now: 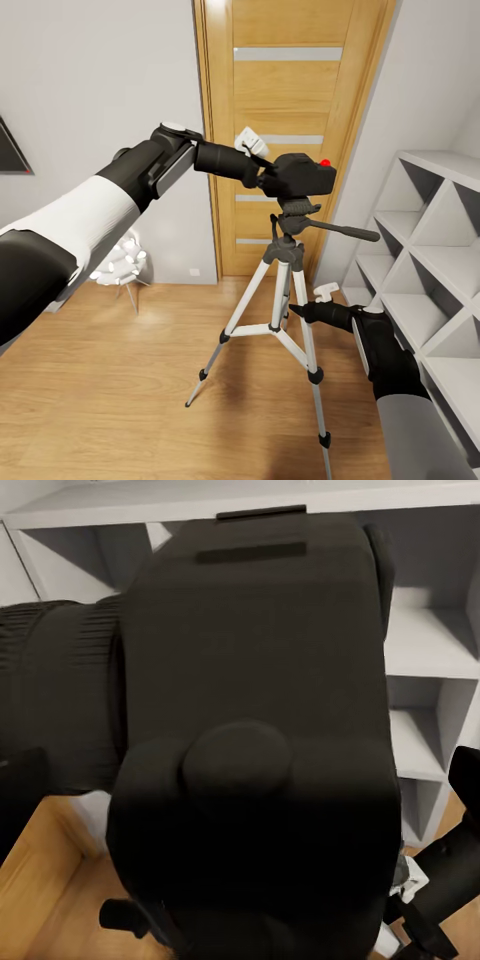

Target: Attach the digital camera to the camera tripod in the bedroom.

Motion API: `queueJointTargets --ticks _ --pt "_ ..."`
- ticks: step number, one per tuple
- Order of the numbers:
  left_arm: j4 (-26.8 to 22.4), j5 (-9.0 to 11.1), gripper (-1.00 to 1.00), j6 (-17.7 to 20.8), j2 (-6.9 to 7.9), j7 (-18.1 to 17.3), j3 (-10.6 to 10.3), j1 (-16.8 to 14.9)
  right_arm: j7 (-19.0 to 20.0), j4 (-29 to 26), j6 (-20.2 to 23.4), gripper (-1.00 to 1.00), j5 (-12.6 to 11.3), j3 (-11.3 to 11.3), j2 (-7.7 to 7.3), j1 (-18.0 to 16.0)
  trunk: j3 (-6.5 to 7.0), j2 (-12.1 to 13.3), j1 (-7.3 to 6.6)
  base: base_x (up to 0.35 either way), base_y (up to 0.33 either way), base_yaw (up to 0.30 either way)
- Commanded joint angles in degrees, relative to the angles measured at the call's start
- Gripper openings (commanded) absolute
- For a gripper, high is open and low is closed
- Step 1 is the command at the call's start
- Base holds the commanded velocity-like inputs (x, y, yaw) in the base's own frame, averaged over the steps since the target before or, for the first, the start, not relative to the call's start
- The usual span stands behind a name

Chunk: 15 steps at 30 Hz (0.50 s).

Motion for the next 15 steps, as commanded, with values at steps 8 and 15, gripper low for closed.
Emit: queueJointTargets --ticks 8,15 --pt "0.16 2.15 1.00 0.33 2.33 0.62 1.90 -0.09 0.46 -0.02 -0.29 -1.00 1.23 -0.14 0.00 -0.05 -0.08 -0.06 0.01 0.000 0.000 0.000" --pt "-0.38 5.70 1.00 0.30 6.96 1.13 11.22 -0.09 0.46 -0.02 -0.29 -1.00 1.24 -0.09 0.05 -0.05 -0.08 -0.06 0.01 0.000 0.000 0.000"
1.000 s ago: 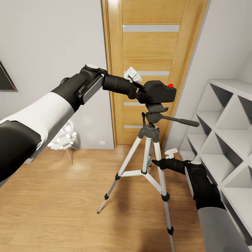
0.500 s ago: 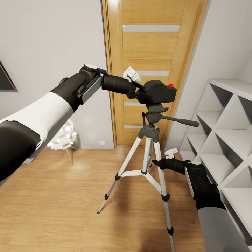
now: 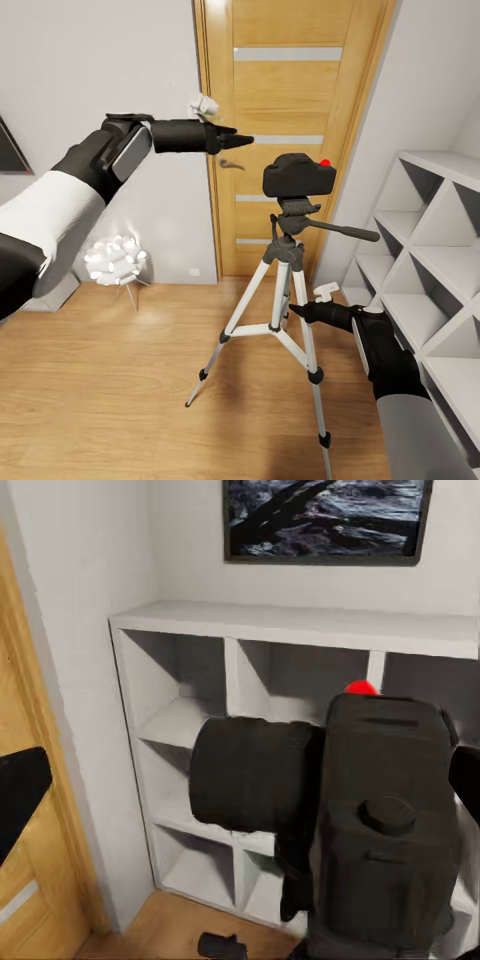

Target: Attach the digital camera to the camera tripod in the bedroom.

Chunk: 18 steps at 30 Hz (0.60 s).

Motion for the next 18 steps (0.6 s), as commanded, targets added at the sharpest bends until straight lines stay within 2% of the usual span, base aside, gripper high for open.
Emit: queueJointTargets --ticks 1,3,6,11,12,14,15,17,18 --pt "-0.15 1.06 1.00 0.51 1.39 0.07 2.14 -0.08 0.45 -0.03 -0.27 -1.00 1.21 -0.08 0.03 -0.05 -0.08 -0.05 0.02 0.000 0.000 0.000" --pt "-0.19 1.46 1.00 0.55 3.16 0.10 5.13 -0.08 0.45 -0.03 -0.27 -1.00 1.19 -0.08 0.02 -0.05 -0.08 -0.05 0.02 0.000 0.000 0.000" --pt "0.45 1.79 1.00 0.57 5.10 0.14 7.26 -0.08 0.45 -0.03 -0.27 -1.00 1.22 -0.07 0.04 -0.05 -0.08 -0.05 0.02 0.000 0.000 0.000" --pt "3.10 1.98 1.00 0.59 8.29 1.49 8.33 -0.08 0.45 -0.03 -0.27 -1.00 1.23 -0.07 0.06 -0.05 -0.08 -0.05 0.02 0.000 0.000 0.000" --pt "5.13 2.08 1.00 0.62 9.31 2.95 8.47 -0.08 0.45 -0.03 -0.27 -1.00 1.24 -0.07 0.06 -0.05 -0.08 -0.05 0.02 0.000 0.000 0.000" --pt "7.81 2.16 1.00 0.64 10.10 4.95 8.56 -0.08 0.45 -0.03 -0.27 -1.00 1.24 -0.07 0.06 -0.05 -0.08 -0.05 0.02 0.000 0.000 0.000" --pt "11.13 2.21 1.00 0.66 10.60 7.32 8.61 -0.08 0.45 -0.02 -0.27 -1.00 1.24 -0.07 0.06 -0.05 -0.08 -0.05 0.02 0.000 0.000 0.000" --pt "15.02 2.22 1.00 0.63 10.84 10.13 8.65 -0.08 0.45 0.00 -0.27 -1.00 1.25 -0.07 0.06 -0.05 -0.08 -0.05 0.02 0.000 0.000 0.000" --pt "19.50 2.17 1.00 0.59 10.82 13.47 8.70 -0.08 0.45 0.02 -0.27 -1.00 1.23 -0.07 0.06 -0.05 -0.08 -0.05 0.02 0.000 0.000 0.000"
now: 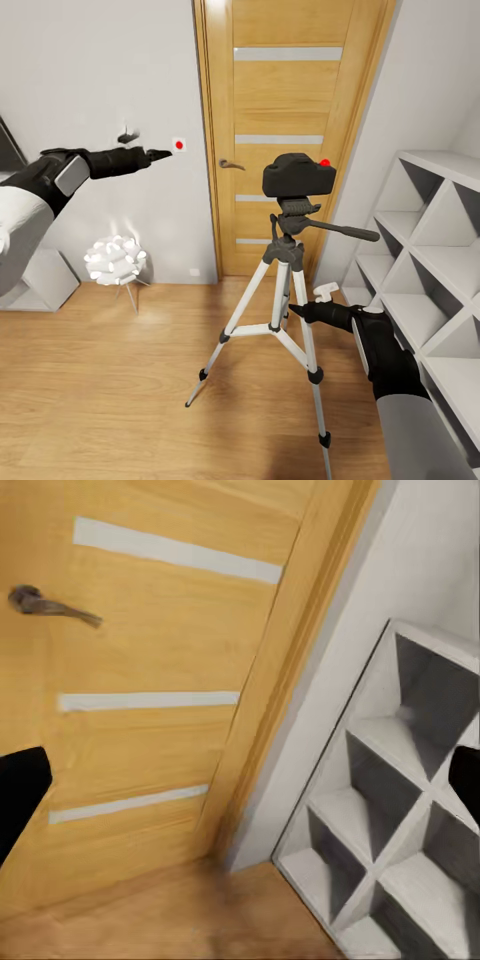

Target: Attach the digital camera to the camera tripod in the bedroom.

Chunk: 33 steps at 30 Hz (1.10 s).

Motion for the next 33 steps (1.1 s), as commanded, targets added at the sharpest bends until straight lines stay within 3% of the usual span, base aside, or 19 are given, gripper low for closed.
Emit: queueJointTargets --ticks 1,4,5,7,8,10,14,16,19,21,22,31,33 --pt "2.65 0.69 1.00 0.51 -0.09 1.97 -0.04 -0.10 0.45 -0.01 -0.19 -1.00 1.30 -0.08 0.03 -0.02 -0.08 -0.06 0.01 0.000 0.000 0.000" --pt "8.61 0.43 1.00 0.15 -0.66 10.61 0.01 0.92 0.45 0.01 -0.19 -1.00 1.27 -0.09 0.03 -0.02 -0.08 -0.06 0.01 0.000 0.000 0.000" --pt "9.75 0.26 1.00 -0.05 -0.85 14.95 0.02 2.84 0.45 0.01 -0.19 -1.00 1.25 -0.12 0.03 -0.02 -0.08 -0.06 0.01 0.000 0.000 0.000" --pt "10.46 0.13 1.00 -0.19 -0.98 18.98 0.03 5.63 0.45 0.00 -0.19 -1.00 1.24 -0.13 0.03 -0.02 -0.08 -0.06 0.01 0.000 0.000 0.000" --pt "10.93 0.06 1.00 -0.29 -1.06 22.54 0.03 8.77 0.45 -0.01 -0.19 -1.00 1.24 -0.14 0.03 -0.02 -0.08 -0.06 0.01 0.000 0.000 0.000" --pt "11.27 -0.06 1.00 -0.39 -1.16 25.65 0.03 12.03 0.45 -0.01 -0.18 -1.00 1.23 -0.15 0.03 -0.02 -0.08 -0.06 0.01 0.000 0.000 0.000" --pt "11.75 -0.07 1.00 -0.55 -1.32 32.82 0.04 22.22 0.45 -0.05 -0.12 -1.00 1.22 -0.16 0.03 -0.02 -0.08 -0.06 0.01 0.000 0.000 0.000" --pt "11.86 -0.02 1.00 -0.59 -1.34 34.51 0.04 25.75 0.45 -0.06 -0.12 -1.00 1.22 -0.14 0.03 -0.02 -0.08 -0.06 0.01 0.000 0.000 0.000" --pt "11.98 0.21 1.00 -0.73 -1.32 37.58 0.07 35.45 0.45 -0.06 -0.11 -1.00 1.22 -0.10 0.07 -0.02 -0.08 -0.06 0.01 0.000 0.000 0.000" --pt "12.00 0.30 1.00 -1.04 -1.31 38.34 0.09 39.34 0.45 -0.06 -0.11 -1.00 1.22 -0.09 0.09 -0.02 -0.08 -0.06 0.01 0.000 0.000 0.000" --pt "12.04 0.46 1.00 -1.70 -1.30 38.84 0.10 42.88 0.45 -0.06 -0.11 -1.00 1.22 -0.08 0.10 -0.02 -0.08 -0.06 0.01 0.000 0.000 0.000" --pt "12.43 0.86 1.00 -4.55 -1.35 39.75 0.16 61.49 0.45 -0.04 0.10 -1.00 1.22 -0.08 0.04 -0.02 -0.08 -0.06 0.01 0.000 0.000 0.000" --pt "12.48 1.17 1.00 -4.96 -1.63 40.10 0.42 63.23 0.81 0.25 0.64 -1.00 0.72 -0.46 -0.30 -0.39 -0.08 -0.05 0.00 0.000 0.000 0.000"
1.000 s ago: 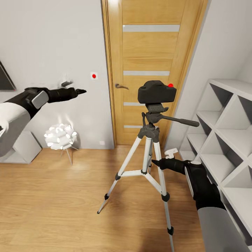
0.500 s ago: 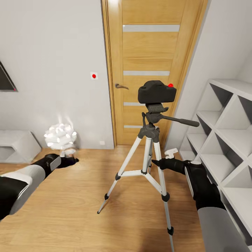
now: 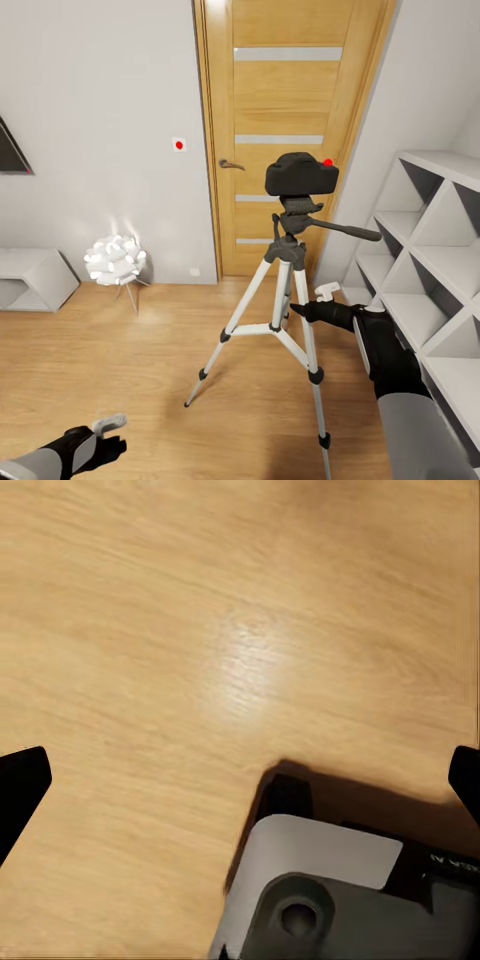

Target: Attach the digital camera to the camera tripod in the bedroom.

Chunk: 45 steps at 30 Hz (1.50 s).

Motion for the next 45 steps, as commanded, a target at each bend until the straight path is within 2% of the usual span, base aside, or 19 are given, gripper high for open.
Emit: queueJointTargets --ticks 1,4,7,8,10,13,19,25,31,45 --pt "-0.26 0.75 1.00 -0.12 -0.31 0.14 -0.23 0.29 0.83 0.27 0.10 -1.00 0.80 -0.44 -0.30 0.01 -0.07 -0.06 0.01 0.000 0.000 0.000" --pt "-0.34 1.74 1.00 -1.07 -1.25 0.17 -0.20 1.30 1.77 0.61 0.07 -1.00 -0.09 -1.32 -1.28 0.07 -0.07 -0.06 0.01 0.000 0.000 0.000" --pt "-0.31 2.64 1.00 -2.02 -2.20 -0.28 -0.15 1.64 2.64 0.86 0.04 -1.00 -0.81 -1.24 -2.25 0.16 -0.07 -0.06 0.01 0.000 0.000 0.000" --pt "-0.25 2.31 1.00 -2.34 -1.89 -0.44 -0.13 1.32 2.92 0.93 0.01 -1.00 -1.01 -1.22 -2.43 0.19 -0.07 -0.06 0.01 0.000 0.000 0.000" --pt "-0.09 1.79 1.00 -1.67 -1.43 -0.71 0.11 0.69 2.16 0.86 -0.07 -1.00 -0.95 -1.26 -1.78 0.29 -0.07 -0.06 0.01 0.000 0.000 0.000" --pt "0.00 2.22 1.00 -0.71 -1.29 -0.81 0.24 -0.27 1.10 0.56 -0.07 -1.00 -0.64 -1.27 -0.85 0.34 -0.07 -0.06 0.01 0.000 0.000 0.000" --pt "0.06 2.96 1.00 1.23 -1.48 -0.89 0.35 -2.18 -0.38 0.45 0.01 -1.00 -1.84 -1.28 -0.73 0.39 -0.07 -0.06 0.01 0.000 0.000 0.000" --pt "0.12 3.08 1.00 3.16 -1.71 -0.84 0.37 -4.08 -0.52 0.44 0.08 -1.00 -2.02 -1.28 -0.71 0.40 -0.07 -0.06 0.01 0.000 0.000 0.000" --pt "0.13 3.16 1.00 3.28 -1.75 -0.79 0.37 -5.98 -0.54 0.44 0.10 -1.00 -2.05 -1.28 -0.71 0.40 -0.07 -0.06 0.01 0.000 0.000 0.000" --pt "0.08 3.21 1.00 2.71 -1.87 -0.40 0.38 -1.34 -0.67 0.66 -0.30 -1.00 -2.12 -1.15 -0.71 0.40 -0.07 -0.06 0.01 0.000 0.000 0.000"
